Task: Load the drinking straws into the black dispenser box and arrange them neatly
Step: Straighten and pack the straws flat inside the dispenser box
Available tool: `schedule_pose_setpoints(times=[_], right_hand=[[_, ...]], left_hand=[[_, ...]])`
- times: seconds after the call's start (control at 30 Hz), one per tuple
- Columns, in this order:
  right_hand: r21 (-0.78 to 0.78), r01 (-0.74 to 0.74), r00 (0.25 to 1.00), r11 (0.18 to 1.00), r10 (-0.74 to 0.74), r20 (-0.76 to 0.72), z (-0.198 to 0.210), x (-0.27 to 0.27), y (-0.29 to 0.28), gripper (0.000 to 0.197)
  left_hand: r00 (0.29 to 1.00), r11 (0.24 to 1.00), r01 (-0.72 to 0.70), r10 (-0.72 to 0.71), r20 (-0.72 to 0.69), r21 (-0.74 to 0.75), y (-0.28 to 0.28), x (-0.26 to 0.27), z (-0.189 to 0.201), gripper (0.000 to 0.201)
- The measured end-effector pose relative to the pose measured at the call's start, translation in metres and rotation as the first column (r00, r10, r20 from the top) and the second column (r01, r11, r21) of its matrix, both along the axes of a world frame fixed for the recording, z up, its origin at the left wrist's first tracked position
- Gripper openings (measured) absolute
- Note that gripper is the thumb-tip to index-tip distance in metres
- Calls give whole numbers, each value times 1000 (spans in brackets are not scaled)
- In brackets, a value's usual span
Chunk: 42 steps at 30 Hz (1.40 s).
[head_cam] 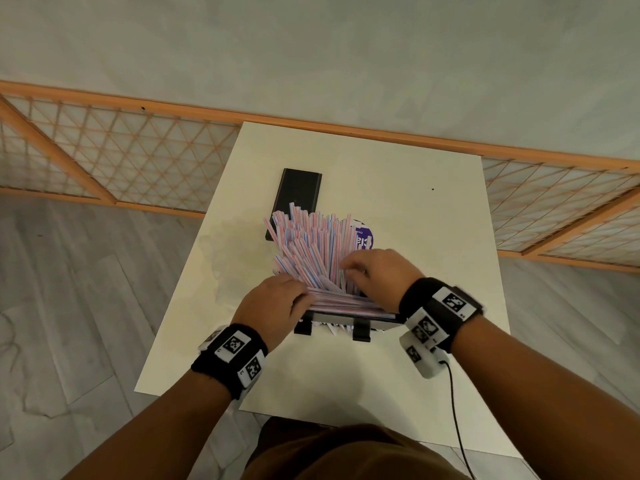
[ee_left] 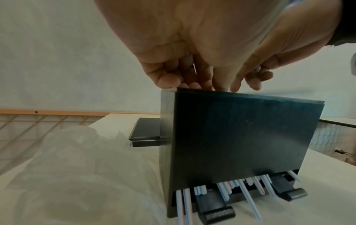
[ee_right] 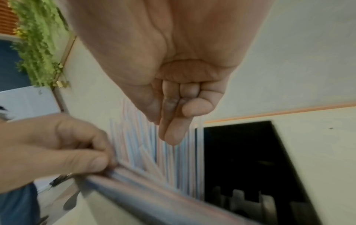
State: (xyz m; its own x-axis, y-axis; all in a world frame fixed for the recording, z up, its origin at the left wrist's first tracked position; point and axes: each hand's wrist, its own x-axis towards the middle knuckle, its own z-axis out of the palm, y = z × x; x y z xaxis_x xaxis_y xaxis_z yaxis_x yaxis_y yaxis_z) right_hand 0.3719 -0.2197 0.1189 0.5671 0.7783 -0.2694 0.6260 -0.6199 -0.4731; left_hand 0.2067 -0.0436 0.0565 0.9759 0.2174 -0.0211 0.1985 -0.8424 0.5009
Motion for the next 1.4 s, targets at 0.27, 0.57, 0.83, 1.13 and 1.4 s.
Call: schedule_pose_setpoints(times=[0.27, 0.57, 0.83, 1.13, 1.4], right_hand=[[-38, 226, 972, 973, -228, -55, 6, 32, -40, 17], [-118, 199, 971, 973, -212, -112, -17, 16, -5, 26], [-88, 289, 909, 953, -302, -287, -47, -6, 23, 40], [-55, 237, 951, 970, -243, -190, -32, 5, 15, 26], [72, 210, 977, 975, -206, -63, 10, 10, -4, 27]], left_hand=[[991, 993, 65, -76, 106, 103, -13, 1, 5, 34], [972, 969, 214, -223, 67, 126, -30, 9, -2, 35], [976, 971, 217, -216, -14, 104, -29, 15, -1, 20], [984, 982, 154, -163, 73, 110, -28, 14, 13, 21], [990, 985, 140, -139, -21, 96, -23, 18, 24, 49]])
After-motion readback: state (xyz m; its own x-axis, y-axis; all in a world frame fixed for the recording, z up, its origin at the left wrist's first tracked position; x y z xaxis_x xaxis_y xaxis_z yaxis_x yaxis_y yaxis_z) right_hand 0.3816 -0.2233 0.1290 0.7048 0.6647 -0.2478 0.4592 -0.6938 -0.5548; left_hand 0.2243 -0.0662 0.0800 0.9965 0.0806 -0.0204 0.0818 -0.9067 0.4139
